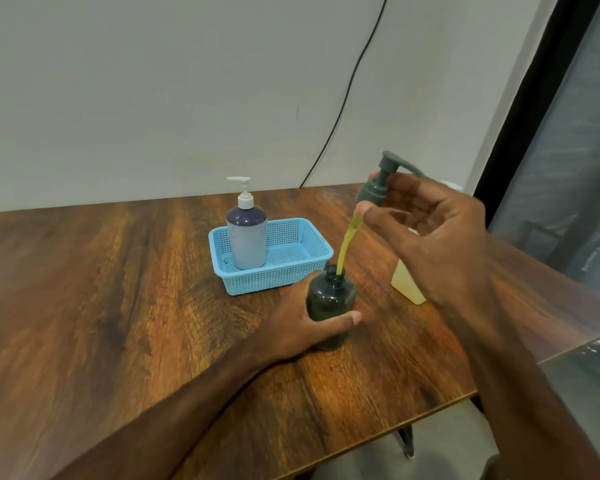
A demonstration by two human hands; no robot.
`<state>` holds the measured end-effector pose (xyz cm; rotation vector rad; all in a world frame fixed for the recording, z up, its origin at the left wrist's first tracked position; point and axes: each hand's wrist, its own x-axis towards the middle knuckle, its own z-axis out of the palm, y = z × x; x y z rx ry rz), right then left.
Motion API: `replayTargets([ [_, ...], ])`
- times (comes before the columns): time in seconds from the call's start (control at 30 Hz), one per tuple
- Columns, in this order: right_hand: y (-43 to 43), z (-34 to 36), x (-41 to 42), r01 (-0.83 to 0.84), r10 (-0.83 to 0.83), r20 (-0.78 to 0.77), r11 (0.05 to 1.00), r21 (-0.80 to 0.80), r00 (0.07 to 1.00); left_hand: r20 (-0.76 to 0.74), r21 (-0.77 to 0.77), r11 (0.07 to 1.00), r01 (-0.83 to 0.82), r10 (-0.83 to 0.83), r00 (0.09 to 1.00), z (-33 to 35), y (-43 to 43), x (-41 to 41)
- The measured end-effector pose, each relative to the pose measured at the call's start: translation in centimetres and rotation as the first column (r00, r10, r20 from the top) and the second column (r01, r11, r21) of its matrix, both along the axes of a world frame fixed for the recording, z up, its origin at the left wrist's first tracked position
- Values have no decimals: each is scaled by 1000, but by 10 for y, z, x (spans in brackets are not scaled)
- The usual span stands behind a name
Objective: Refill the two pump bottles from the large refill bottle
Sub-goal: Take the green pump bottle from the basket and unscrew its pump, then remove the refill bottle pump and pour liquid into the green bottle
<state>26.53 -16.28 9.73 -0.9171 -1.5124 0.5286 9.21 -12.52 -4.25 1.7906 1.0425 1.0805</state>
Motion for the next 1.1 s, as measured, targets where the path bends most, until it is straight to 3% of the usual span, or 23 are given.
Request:
replayTargets([
  [0.3, -1, 25, 14, 37, -30, -61, 992, 122, 998, -5, -22, 1000, 12, -12, 1000, 0, 1, 0],
  [0.47, 14, 3, 22, 113, -111, 181, 994, -3, 977, 1, -31, 1000, 7, -7, 1000, 0, 1, -1],
  [0.7, 52, -85, 25, 243, -69, 566, 940, -239, 822, 21, -14, 1000, -14, 14, 1000, -2, 1, 0],
  [0.9, 77, -123, 24, 345, -43, 671, 881, -324, 740, 16, -4, 999, -31, 32, 999, -1, 1, 2],
  [1.1, 77, -129, 22, 375, -69, 683, 873, -311, 727, -9, -15, 999, -33, 33, 999, -1, 1, 1],
])
